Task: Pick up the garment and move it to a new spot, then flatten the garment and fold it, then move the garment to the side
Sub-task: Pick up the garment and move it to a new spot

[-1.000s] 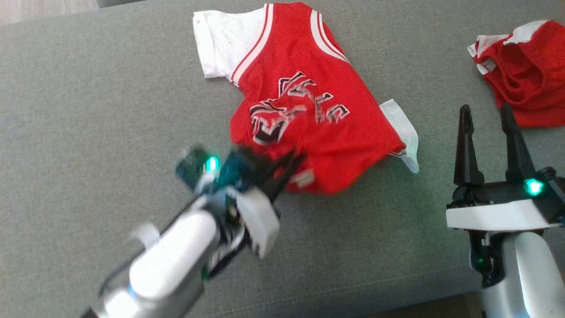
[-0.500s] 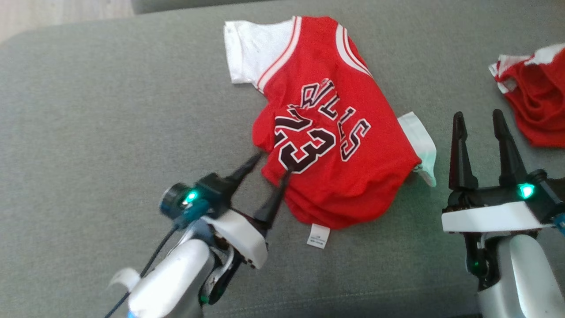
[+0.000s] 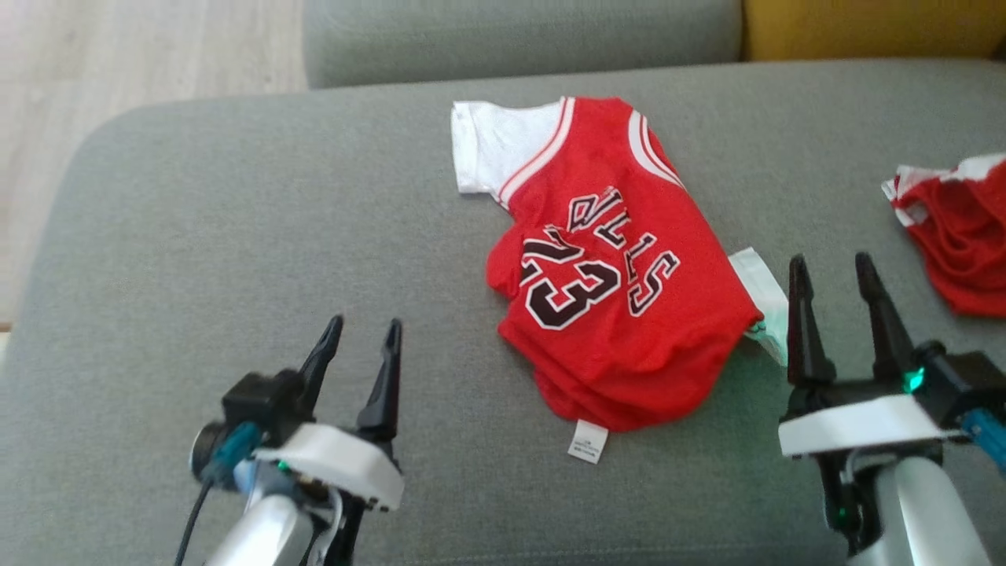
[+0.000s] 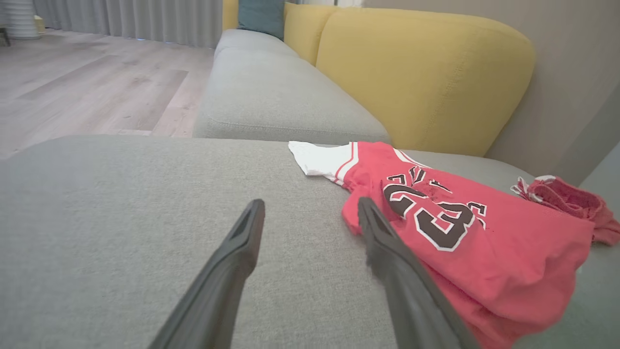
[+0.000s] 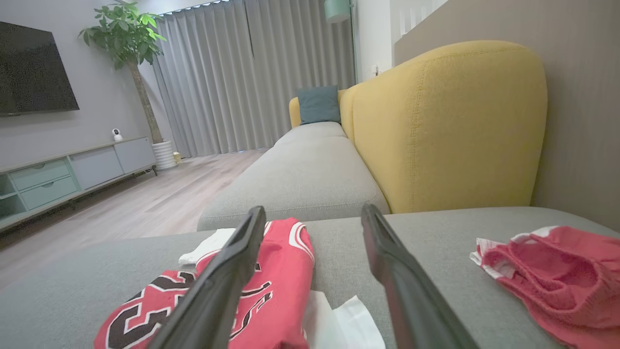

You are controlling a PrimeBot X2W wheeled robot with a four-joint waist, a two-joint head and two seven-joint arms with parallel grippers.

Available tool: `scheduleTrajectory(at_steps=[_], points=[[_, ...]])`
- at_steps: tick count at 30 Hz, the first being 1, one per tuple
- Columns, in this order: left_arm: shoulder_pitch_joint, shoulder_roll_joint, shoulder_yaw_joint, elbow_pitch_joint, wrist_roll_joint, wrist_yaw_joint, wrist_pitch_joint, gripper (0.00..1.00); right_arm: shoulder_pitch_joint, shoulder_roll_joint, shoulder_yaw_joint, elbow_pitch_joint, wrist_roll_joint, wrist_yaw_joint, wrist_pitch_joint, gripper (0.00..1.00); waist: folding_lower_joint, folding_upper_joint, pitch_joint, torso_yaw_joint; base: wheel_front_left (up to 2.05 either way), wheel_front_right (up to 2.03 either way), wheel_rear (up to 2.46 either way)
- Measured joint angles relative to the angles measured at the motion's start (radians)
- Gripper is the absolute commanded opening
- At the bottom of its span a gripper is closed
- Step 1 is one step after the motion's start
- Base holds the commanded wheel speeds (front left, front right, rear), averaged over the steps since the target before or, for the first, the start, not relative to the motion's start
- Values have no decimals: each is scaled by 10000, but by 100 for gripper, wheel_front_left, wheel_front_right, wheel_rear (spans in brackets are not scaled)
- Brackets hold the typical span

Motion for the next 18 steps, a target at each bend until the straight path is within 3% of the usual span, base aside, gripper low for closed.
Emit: scheduleTrajectory(at_steps=[9,18], points=[[1190,-251,761,-593,387,140,0,100,770,6,61,443,21,0,121,100,0,0,-580,418,0,0,0],[1662,-677,1501,-757,871,15,0,100,834,8,288,798,121,0,100,100,0,0,-704,648,0,0,0]])
